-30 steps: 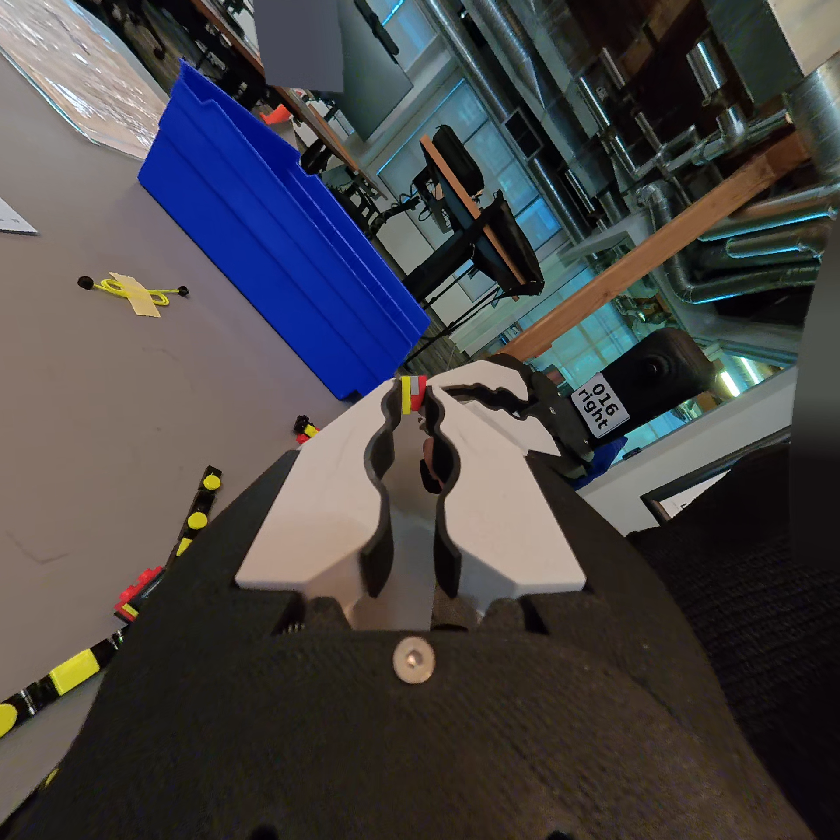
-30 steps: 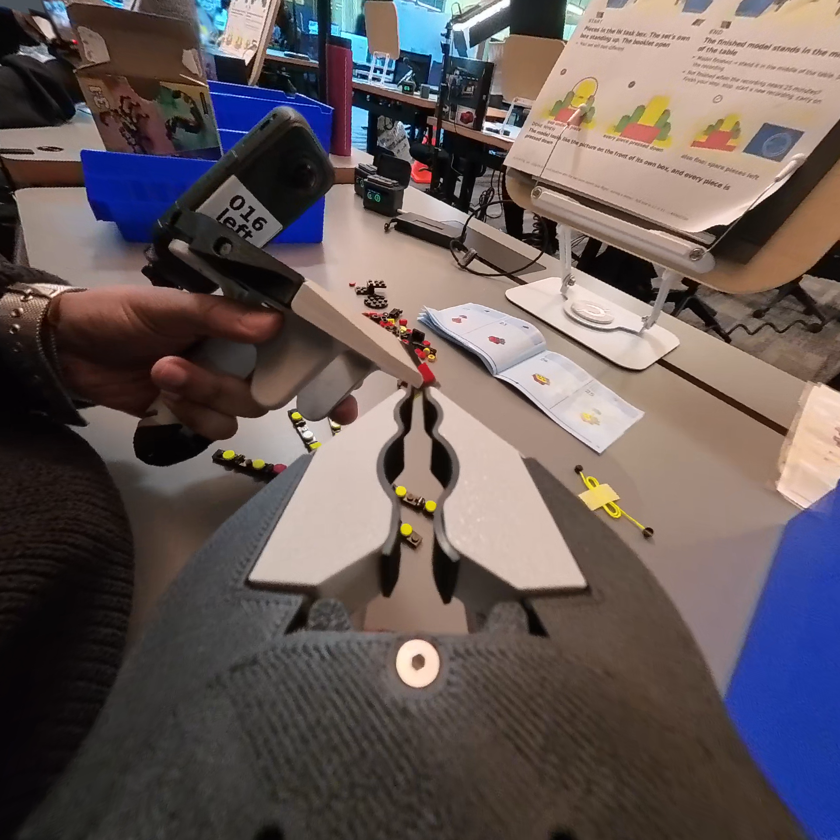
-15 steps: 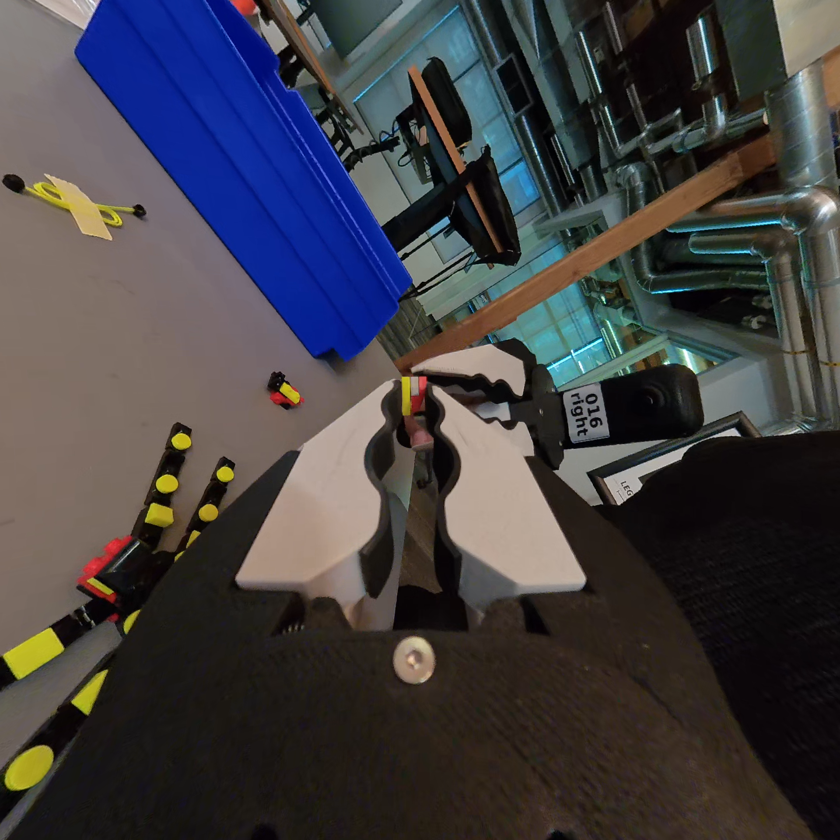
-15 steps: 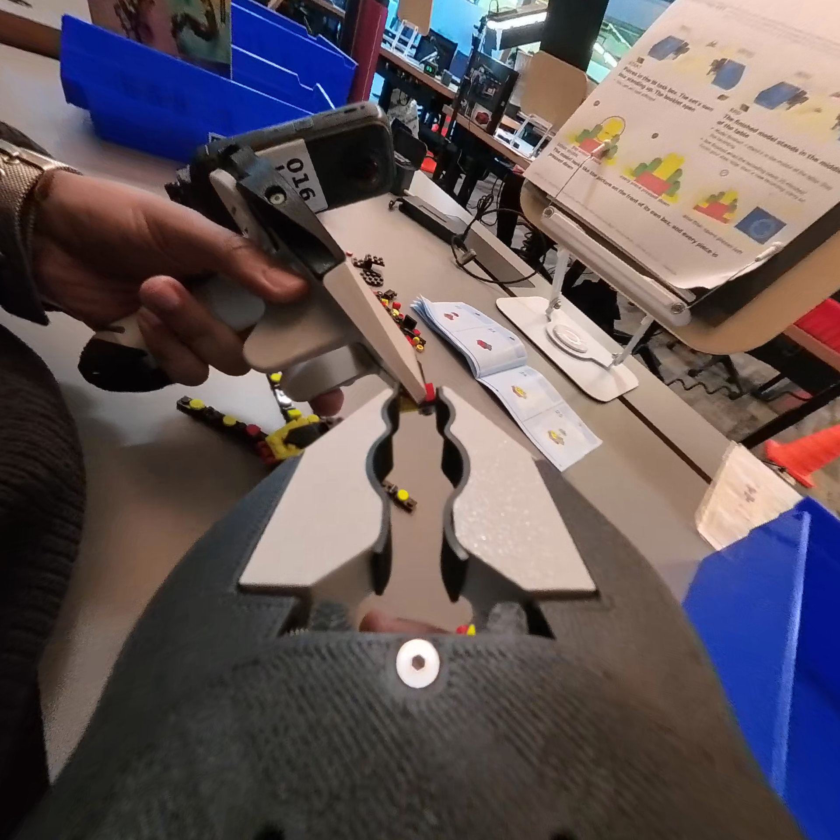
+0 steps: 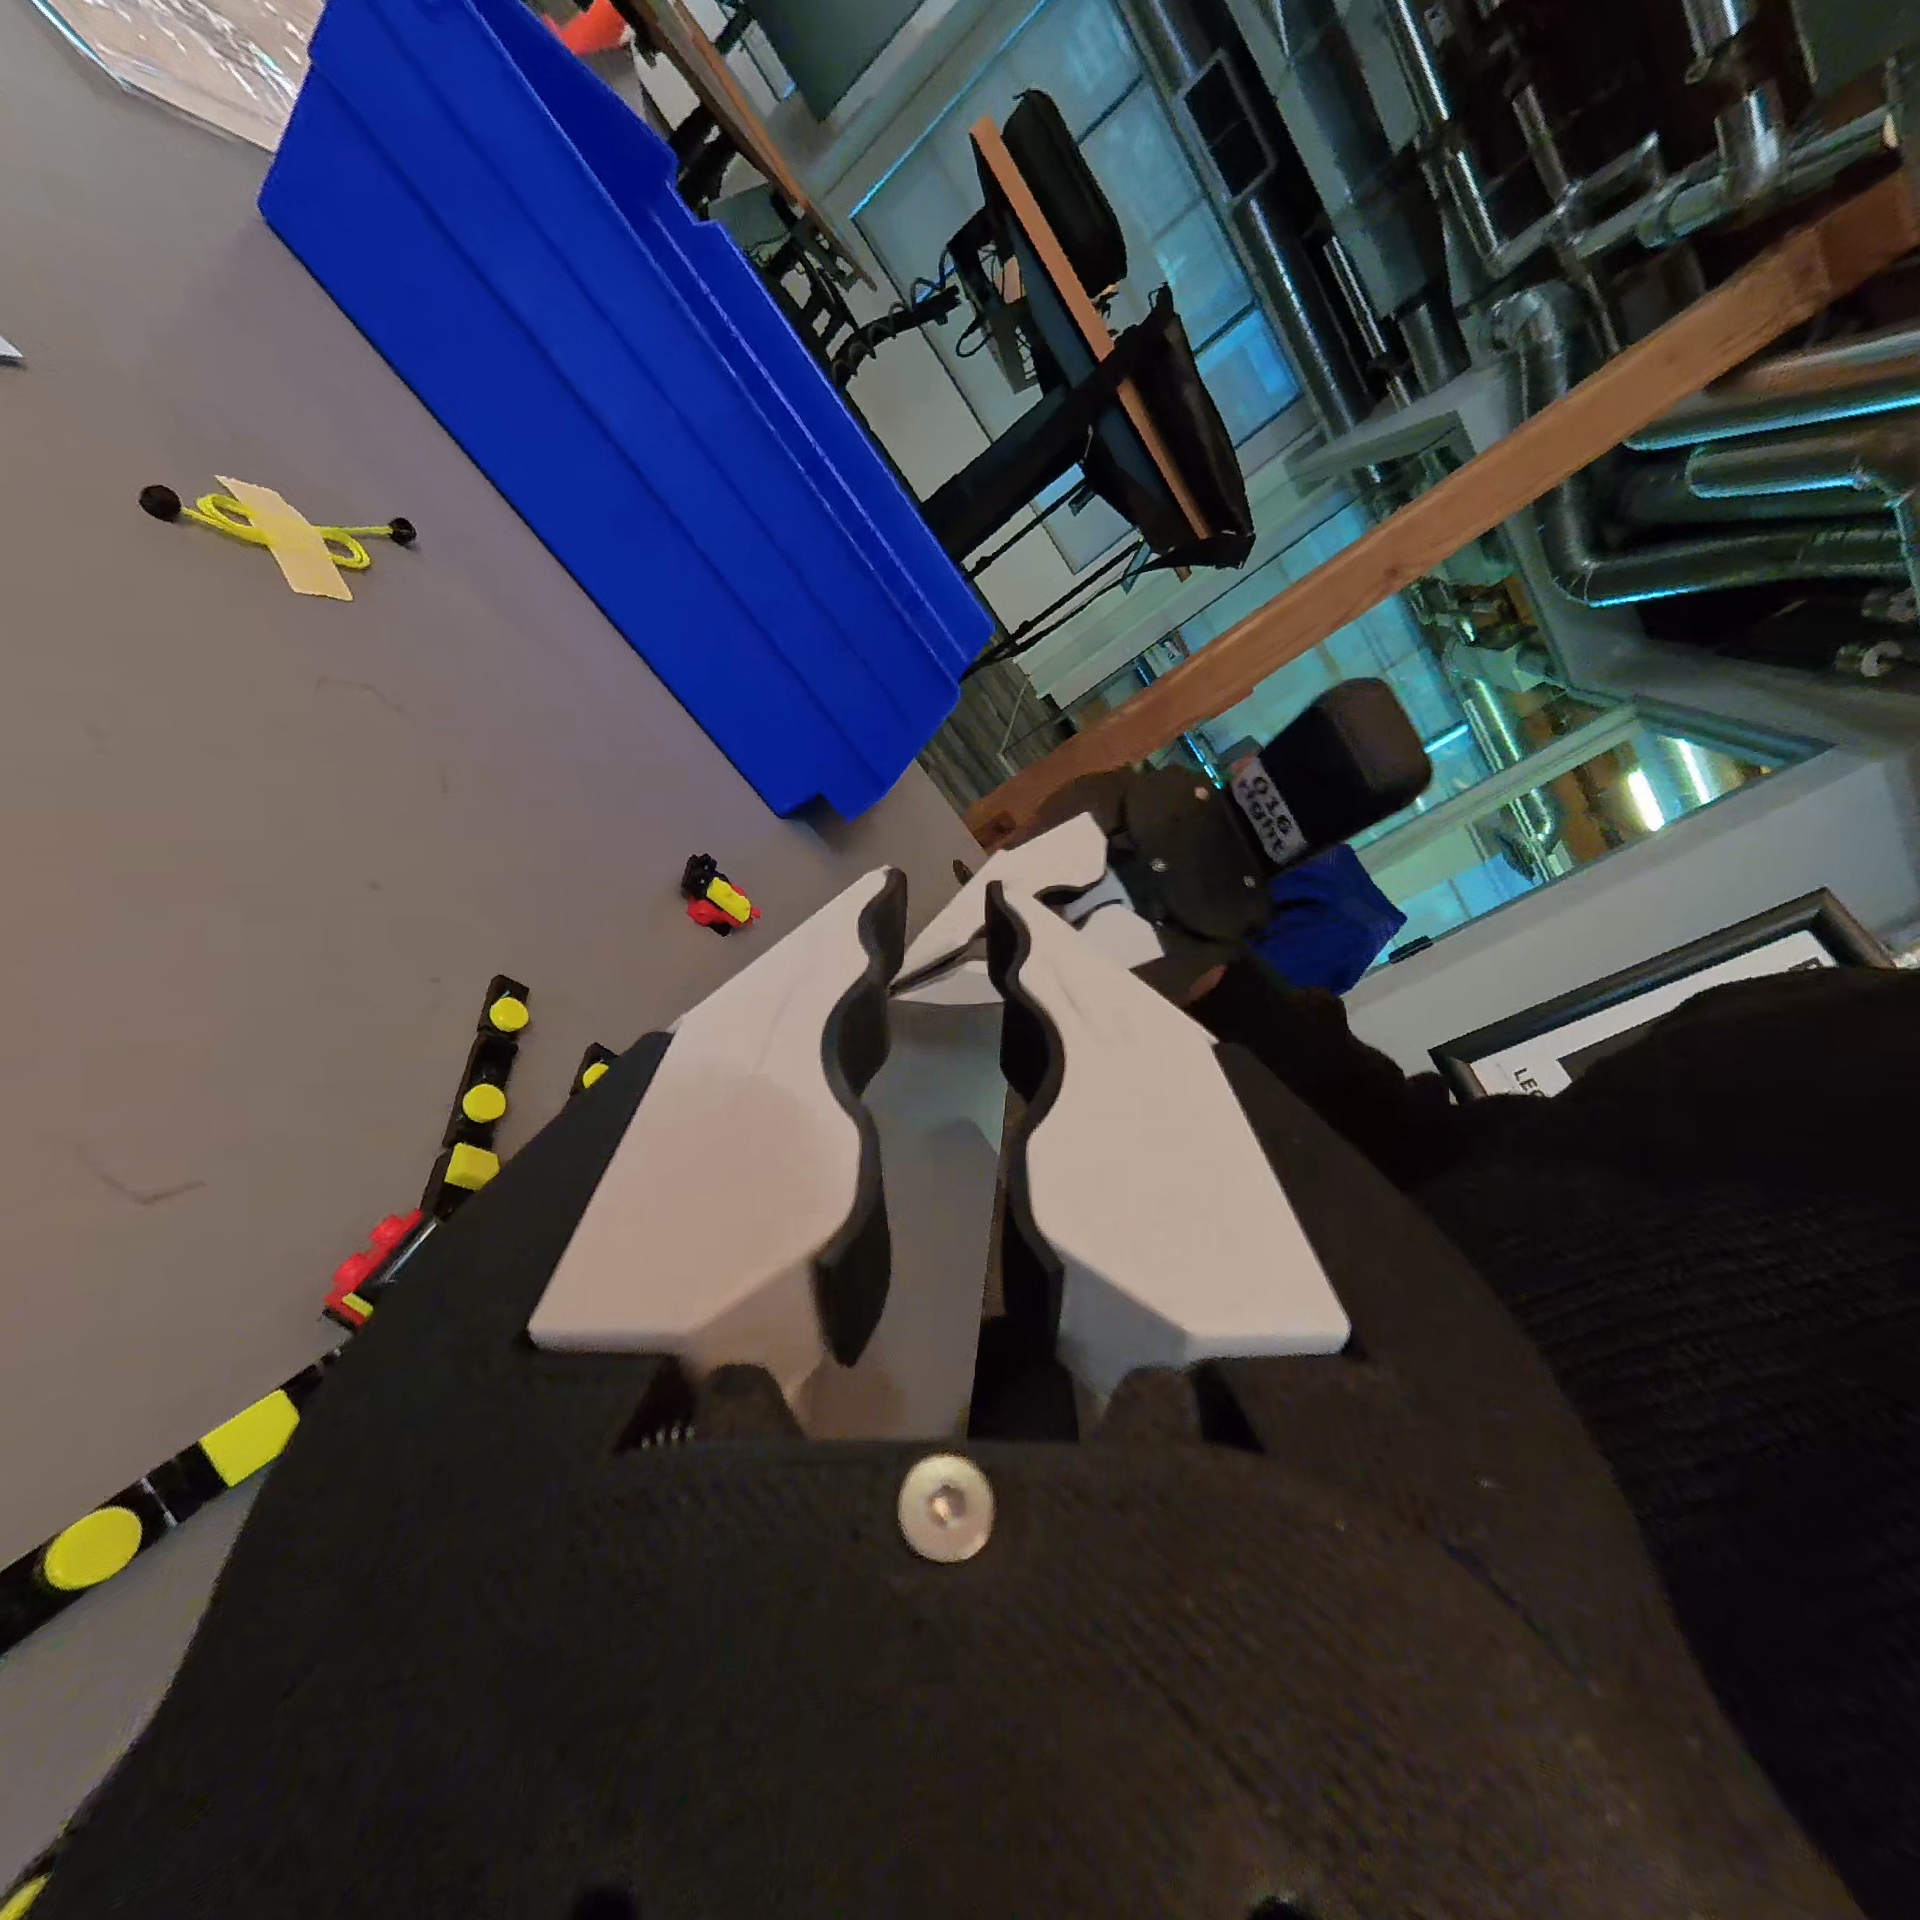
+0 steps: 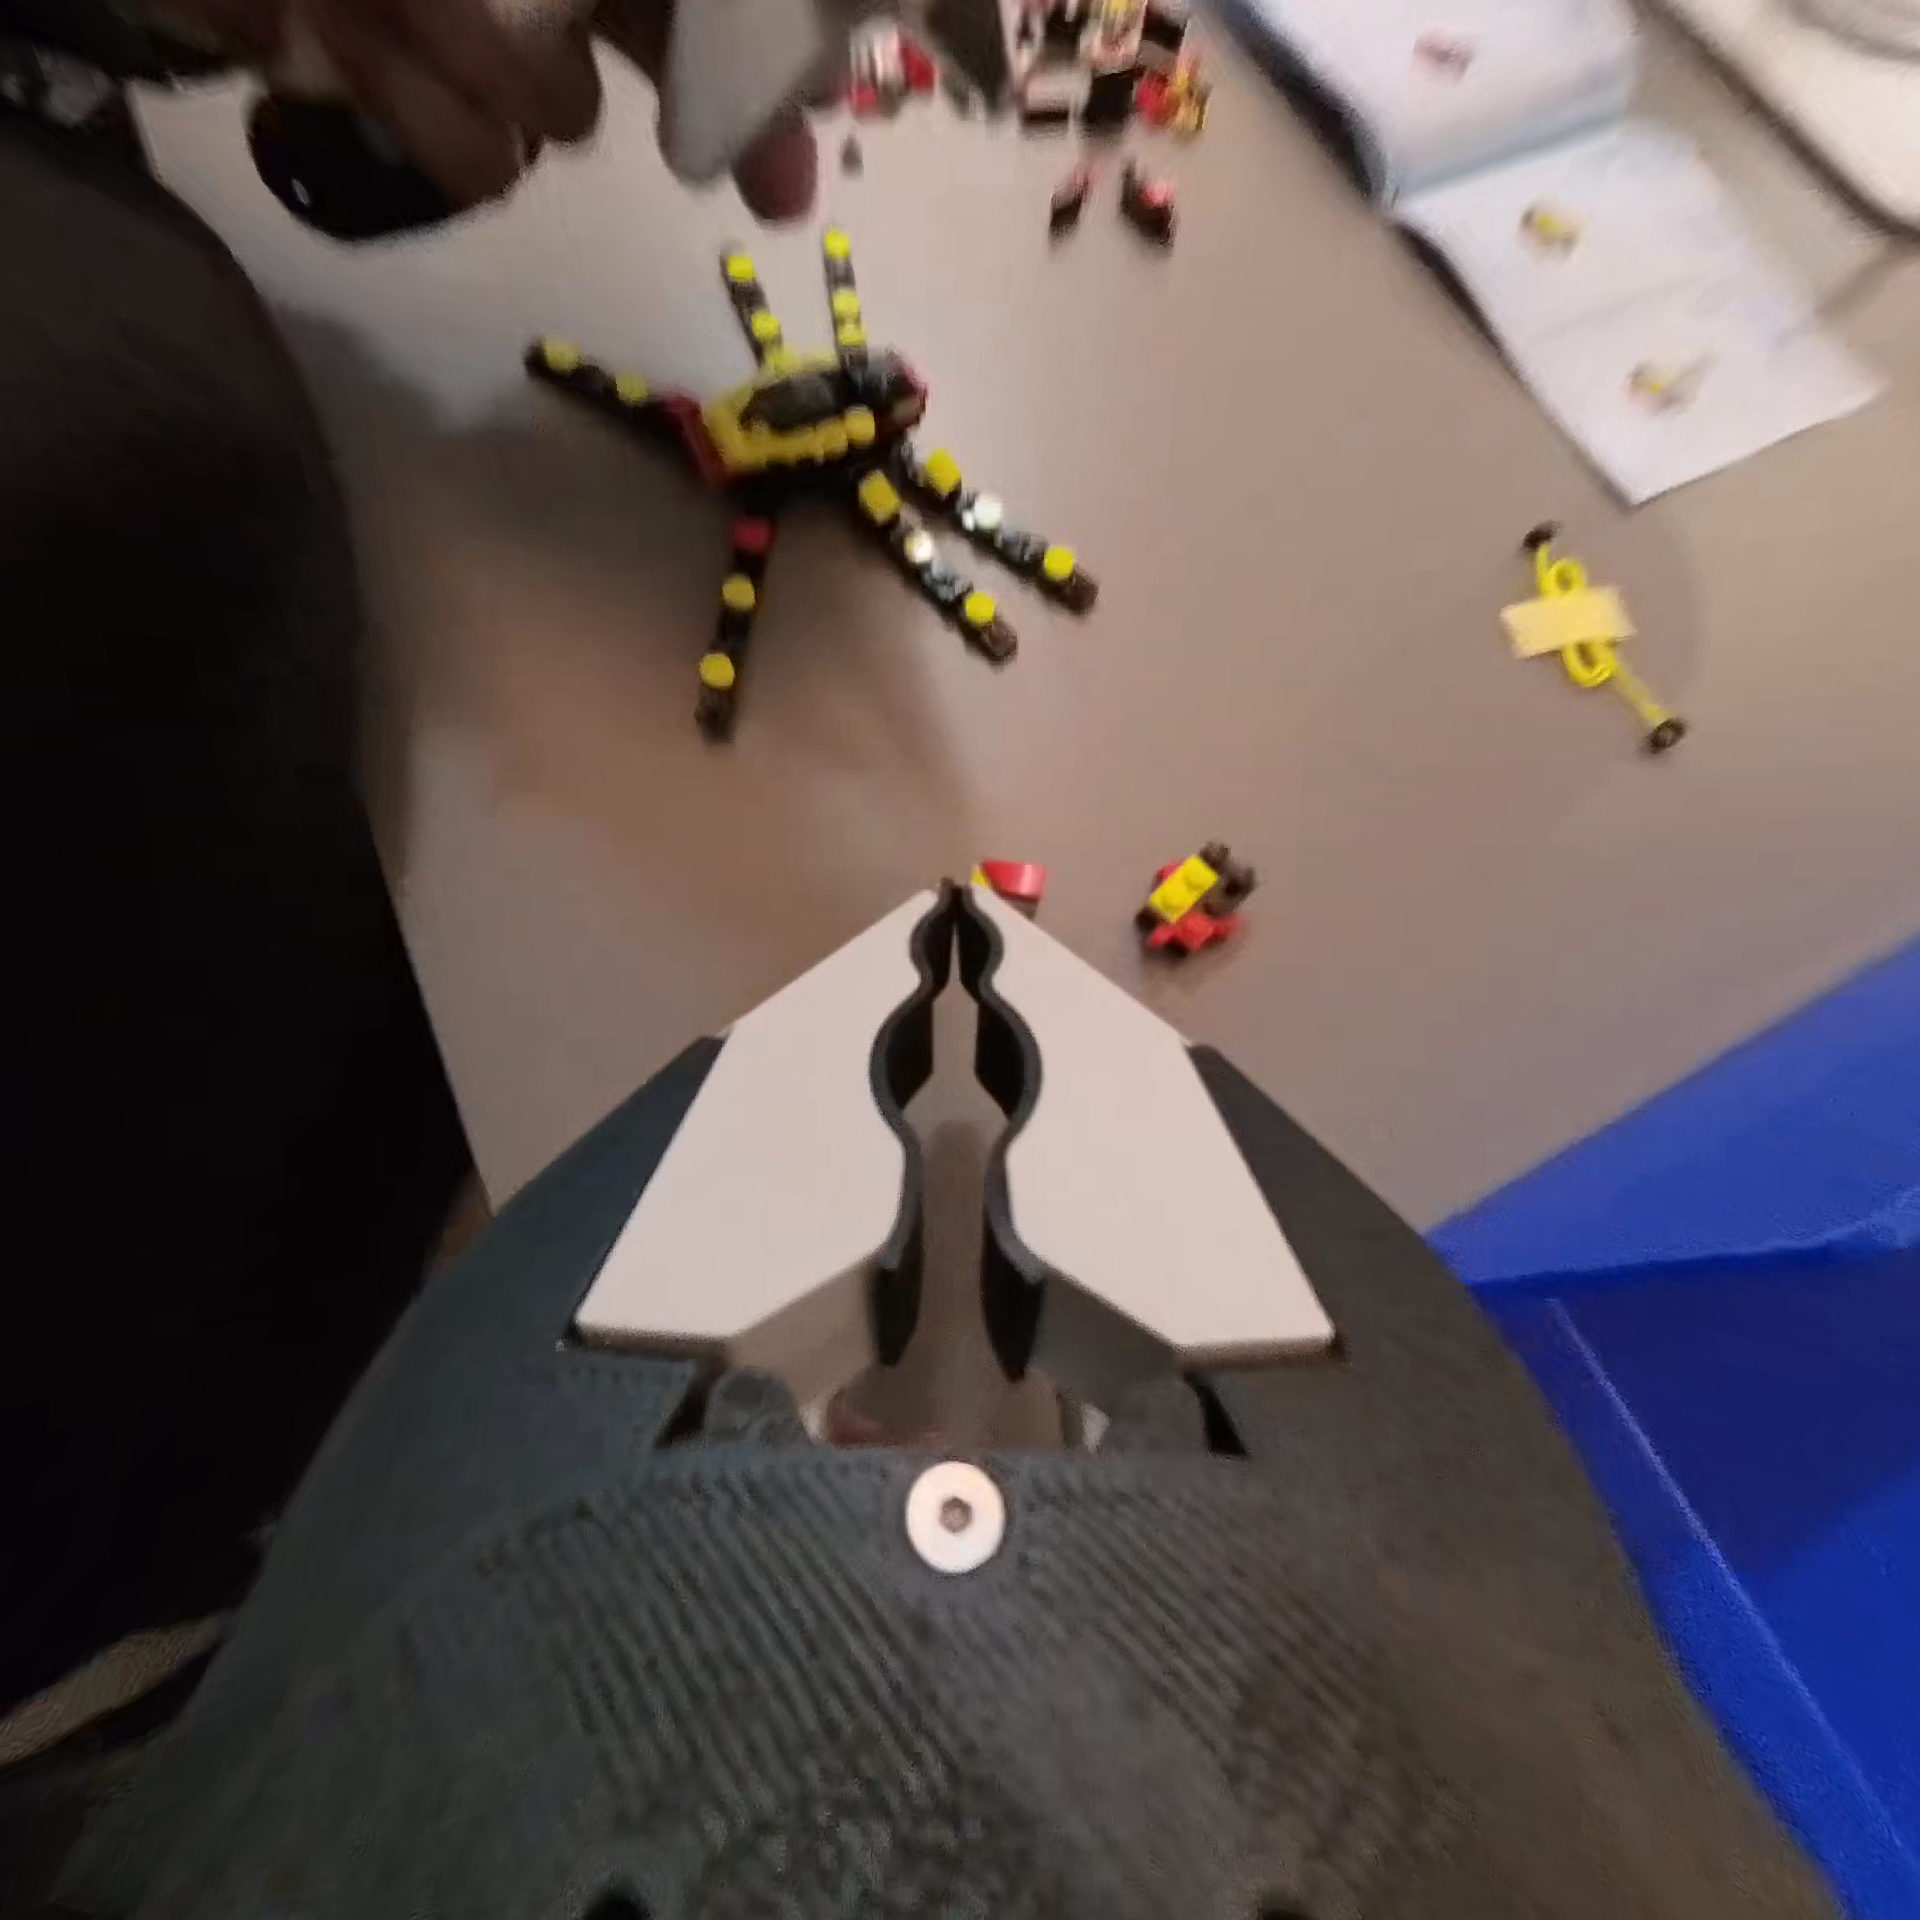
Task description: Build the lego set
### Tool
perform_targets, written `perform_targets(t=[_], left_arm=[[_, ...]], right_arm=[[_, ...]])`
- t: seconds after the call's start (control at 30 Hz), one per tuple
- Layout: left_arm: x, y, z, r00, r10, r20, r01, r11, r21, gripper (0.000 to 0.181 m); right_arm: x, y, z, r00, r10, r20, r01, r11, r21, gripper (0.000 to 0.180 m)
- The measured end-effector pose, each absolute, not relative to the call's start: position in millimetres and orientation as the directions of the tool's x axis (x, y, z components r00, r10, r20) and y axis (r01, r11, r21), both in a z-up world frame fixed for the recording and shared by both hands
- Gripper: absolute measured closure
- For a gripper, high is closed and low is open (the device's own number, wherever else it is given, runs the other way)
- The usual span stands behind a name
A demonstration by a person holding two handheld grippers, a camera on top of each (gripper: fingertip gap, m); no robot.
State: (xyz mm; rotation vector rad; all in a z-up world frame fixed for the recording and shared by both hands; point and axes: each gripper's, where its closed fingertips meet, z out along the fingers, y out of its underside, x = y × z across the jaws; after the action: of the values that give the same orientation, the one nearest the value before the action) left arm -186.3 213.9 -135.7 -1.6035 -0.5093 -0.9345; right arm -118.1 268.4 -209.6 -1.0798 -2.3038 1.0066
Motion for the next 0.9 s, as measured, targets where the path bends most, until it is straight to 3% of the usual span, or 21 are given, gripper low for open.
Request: perform_targets(t=[0.23, 0.43, 0.63, 0.73, 0.83, 0.9], left_arm=[[-192, 202, -136, 0.629, -0.128, 0.767, 0.731, -0.238, -0.639, 0.169], [-201, 185, -141, 0.601, -0.104, 0.792, 0.769, -0.193, -0.609, 0.170], [-203, 178, -135, 0.539, -0.151, 0.828, 0.808, -0.182, -0.560, 0.170], [-202, 175, -129, 0.538, -0.170, 0.826, 0.809, -0.173, -0.562, 0.171], [-202, 173, -127, 0.550, -0.175, 0.817, 0.799, -0.173, -0.576, 0.171], [-203, 173, -128, 0.565, -0.166, 0.808, 0.790, -0.175, -0.588, 0.171]], right_arm=[[-121, 287, -230, -0.605, 0.797, 0.003, 0.586, 0.447, -0.675, 0.180], [-125, 295, -232, -0.373, 0.928, -0.013, 0.692, 0.269, -0.670, 0.173], [-134, 288, -245, -0.263, 0.955, -0.139, 0.733, 0.104, -0.672, 0.165], [-136, 285, -249, -0.261, 0.950, -0.170, 0.752, 0.089, -0.653, 0.170], [-139, 283, -245, -0.270, 0.953, -0.134, 0.754, 0.123, -0.645, 0.172], [-143, 290, -241, -0.246, 0.969, -0.013, 0.748, 0.181, -0.639, 0.171]])
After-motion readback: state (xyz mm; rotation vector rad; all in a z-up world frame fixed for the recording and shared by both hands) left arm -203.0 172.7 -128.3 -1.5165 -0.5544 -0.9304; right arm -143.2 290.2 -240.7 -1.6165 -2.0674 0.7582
